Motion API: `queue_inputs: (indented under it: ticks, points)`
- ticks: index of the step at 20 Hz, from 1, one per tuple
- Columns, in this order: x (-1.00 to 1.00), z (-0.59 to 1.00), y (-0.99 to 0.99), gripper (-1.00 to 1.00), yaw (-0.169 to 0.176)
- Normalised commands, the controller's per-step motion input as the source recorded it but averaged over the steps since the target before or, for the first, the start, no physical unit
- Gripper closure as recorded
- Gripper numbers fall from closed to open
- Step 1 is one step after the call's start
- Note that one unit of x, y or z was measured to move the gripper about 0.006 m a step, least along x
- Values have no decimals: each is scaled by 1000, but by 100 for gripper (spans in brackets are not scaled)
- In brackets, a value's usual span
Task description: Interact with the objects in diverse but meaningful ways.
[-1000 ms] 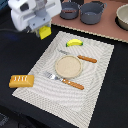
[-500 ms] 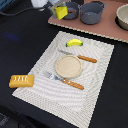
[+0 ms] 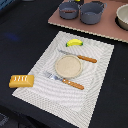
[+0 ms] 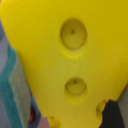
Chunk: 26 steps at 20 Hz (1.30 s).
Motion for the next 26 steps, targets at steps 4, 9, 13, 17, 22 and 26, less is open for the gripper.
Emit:
queue_inputs:
  ticks: [4, 9, 13, 17, 22, 26]
  points:
    - [735, 244, 728, 100, 0]
    - [574, 43, 661, 100, 0]
    - [500, 0, 611, 100, 0]
    - [473, 0, 542, 100, 0]
    - [614, 60, 490, 100, -4]
    - [811, 126, 511, 100, -17]
